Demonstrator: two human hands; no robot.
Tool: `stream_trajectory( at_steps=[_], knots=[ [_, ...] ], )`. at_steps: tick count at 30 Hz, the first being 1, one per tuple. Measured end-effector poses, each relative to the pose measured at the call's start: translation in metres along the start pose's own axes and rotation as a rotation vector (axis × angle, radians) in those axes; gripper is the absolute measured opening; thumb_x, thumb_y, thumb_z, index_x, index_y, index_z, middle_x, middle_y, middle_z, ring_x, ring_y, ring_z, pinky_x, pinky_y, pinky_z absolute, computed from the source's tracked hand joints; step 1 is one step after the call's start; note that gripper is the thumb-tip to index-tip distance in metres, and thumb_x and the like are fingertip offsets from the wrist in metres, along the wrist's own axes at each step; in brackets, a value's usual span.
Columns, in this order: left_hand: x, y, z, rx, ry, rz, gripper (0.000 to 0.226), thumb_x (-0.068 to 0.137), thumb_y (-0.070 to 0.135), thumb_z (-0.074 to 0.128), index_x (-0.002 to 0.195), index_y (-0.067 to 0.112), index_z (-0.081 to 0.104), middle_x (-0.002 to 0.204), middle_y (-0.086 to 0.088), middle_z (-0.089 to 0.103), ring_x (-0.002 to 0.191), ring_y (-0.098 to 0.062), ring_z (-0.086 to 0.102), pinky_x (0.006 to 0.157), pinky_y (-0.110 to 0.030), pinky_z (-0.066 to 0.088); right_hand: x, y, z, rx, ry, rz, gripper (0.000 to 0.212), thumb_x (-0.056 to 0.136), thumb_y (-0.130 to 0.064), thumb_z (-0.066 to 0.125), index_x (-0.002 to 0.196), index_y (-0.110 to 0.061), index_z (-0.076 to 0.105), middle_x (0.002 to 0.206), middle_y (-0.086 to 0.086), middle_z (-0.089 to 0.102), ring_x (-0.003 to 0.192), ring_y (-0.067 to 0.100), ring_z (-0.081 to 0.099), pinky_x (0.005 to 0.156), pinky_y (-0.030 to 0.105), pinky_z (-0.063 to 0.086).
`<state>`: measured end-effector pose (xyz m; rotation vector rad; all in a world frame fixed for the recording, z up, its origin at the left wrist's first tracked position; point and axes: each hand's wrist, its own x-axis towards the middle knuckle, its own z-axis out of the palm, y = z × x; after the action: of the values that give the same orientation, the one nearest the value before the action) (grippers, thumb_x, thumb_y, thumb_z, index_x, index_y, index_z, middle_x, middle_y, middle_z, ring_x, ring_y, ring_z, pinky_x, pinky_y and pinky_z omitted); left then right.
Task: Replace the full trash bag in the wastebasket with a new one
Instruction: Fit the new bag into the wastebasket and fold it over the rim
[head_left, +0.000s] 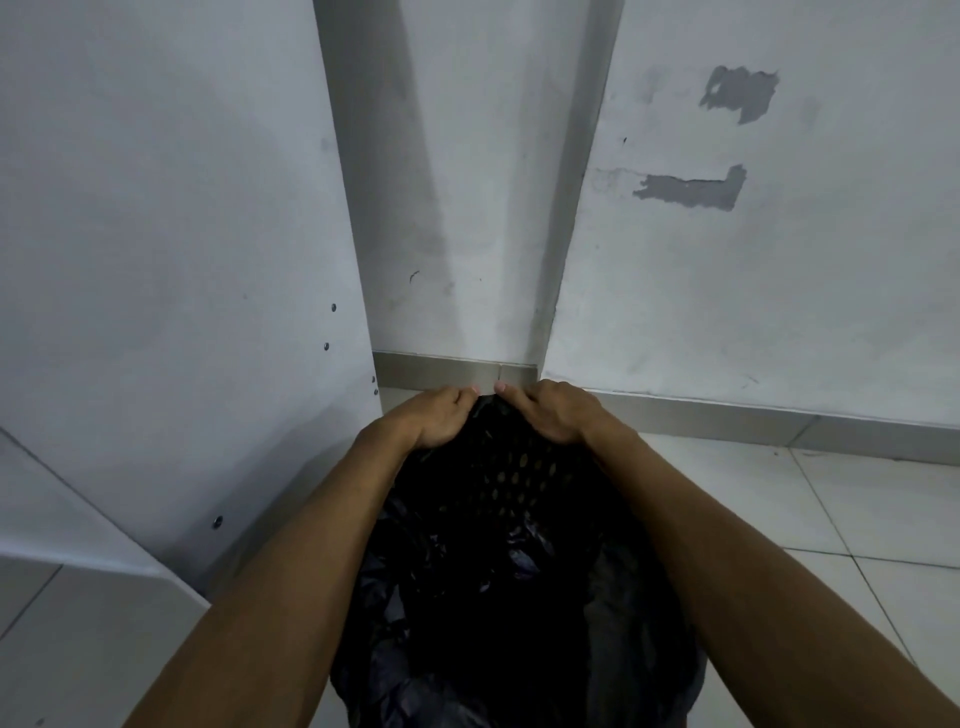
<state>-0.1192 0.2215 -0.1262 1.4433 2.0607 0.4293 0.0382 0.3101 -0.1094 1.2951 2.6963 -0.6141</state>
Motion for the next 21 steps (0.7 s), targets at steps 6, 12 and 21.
stream_trajectory(
  at_steps=[6, 12, 21],
  knots=[
    [-0.007, 0.007, 0.002, 0.085, 0.093, -0.035, 0.057, 0.107, 0.037, 0.016, 0.131, 0.003, 0.055, 0.141, -0.024, 0.051, 0.126, -0.033, 0.051, 0.101, -0.035, 0.038, -0.005, 0.008, -0.002, -0.081, -0.005, -0.018, 0.067, 0.100, -0.066, 0.016, 0.123, -0.016, 0.055, 0.129, 0.018, 0.062, 0.116, 0.034, 0.058, 0.096, 0.044, 0.043],
    [-0.027, 0.012, -0.002, 0.288, 0.416, 0.072, 0.057, 0.104, 0.048, 0.019, 0.109, 0.011, 0.063, 0.115, -0.012, 0.064, 0.109, -0.032, 0.058, 0.090, -0.039, 0.038, -0.054, 0.032, 0.006, -0.192, 0.355, 0.076, 0.055, 0.099, -0.063, 0.027, 0.128, -0.026, 0.058, 0.129, 0.012, 0.060, 0.121, 0.035, 0.052, 0.102, 0.048, 0.037],
    [-0.124, -0.013, 0.040, 0.036, 0.509, -0.317, 0.051, 0.101, 0.048, 0.033, 0.139, 0.017, 0.044, 0.137, -0.015, 0.044, 0.120, -0.039, 0.047, 0.099, -0.048, 0.039, -0.164, 0.041, 0.050, 0.295, 0.576, 0.502, 0.047, 0.100, -0.048, 0.045, 0.133, -0.016, 0.054, 0.131, 0.020, 0.050, 0.119, 0.042, 0.047, 0.099, 0.050, 0.038]
  ],
)
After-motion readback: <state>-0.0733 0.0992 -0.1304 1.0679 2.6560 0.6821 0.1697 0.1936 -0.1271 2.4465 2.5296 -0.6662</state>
